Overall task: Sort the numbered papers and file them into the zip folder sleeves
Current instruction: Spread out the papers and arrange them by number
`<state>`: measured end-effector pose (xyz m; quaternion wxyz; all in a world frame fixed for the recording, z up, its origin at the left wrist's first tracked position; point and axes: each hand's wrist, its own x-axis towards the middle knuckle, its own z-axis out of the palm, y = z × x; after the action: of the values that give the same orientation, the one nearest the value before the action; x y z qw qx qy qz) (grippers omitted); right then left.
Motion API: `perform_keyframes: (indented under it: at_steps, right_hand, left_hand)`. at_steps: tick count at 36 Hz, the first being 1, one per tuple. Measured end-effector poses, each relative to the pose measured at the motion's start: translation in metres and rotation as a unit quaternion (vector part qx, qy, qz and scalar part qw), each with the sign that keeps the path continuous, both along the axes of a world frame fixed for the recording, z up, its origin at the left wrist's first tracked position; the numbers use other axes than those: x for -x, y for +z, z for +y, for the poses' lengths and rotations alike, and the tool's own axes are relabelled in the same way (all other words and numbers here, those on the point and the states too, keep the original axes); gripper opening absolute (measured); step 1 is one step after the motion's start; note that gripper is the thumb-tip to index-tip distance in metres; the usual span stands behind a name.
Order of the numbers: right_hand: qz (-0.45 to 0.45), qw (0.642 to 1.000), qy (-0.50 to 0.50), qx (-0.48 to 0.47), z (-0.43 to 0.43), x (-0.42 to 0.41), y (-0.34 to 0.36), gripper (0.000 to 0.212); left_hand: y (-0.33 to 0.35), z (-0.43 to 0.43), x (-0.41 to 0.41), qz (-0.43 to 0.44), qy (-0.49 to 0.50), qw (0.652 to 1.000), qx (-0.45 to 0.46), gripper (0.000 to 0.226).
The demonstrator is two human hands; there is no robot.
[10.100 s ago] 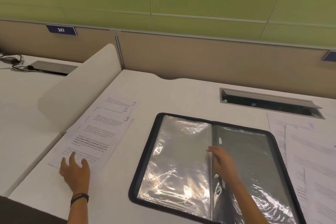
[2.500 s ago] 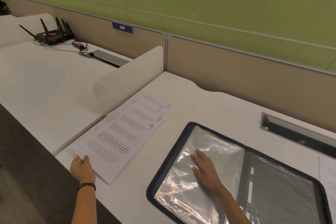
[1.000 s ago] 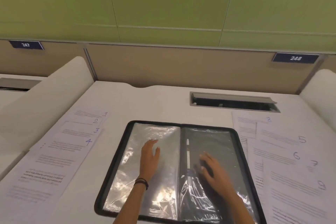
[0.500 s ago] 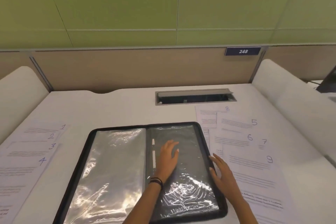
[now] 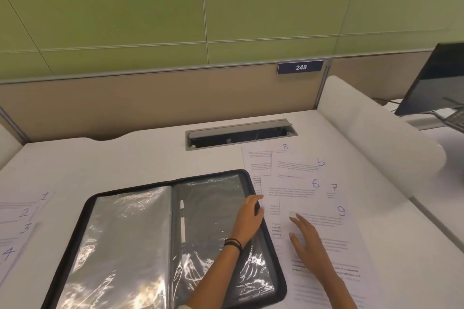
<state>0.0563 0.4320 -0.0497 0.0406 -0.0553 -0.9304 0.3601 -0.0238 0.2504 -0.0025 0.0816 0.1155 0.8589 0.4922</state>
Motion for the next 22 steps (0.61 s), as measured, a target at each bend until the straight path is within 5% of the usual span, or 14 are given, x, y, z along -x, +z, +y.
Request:
perform_keyframes:
  at_steps: [9,22]
  right_hand:
    - [0.014,1.000,-0.023,-0.011,0.018,0.004,-0.017,0.039]
    - [0.059,0.998,-0.026,-0.011,0.021,0.007,-0.030,0.032]
  left_hand:
    - [-0.004,0.038,0.020,-0.098,-0.026,0.994,0.030,0.052]
    - [-0.018,0.060,0.050,-0.194,0.143,0.969,-0.064,0.061]
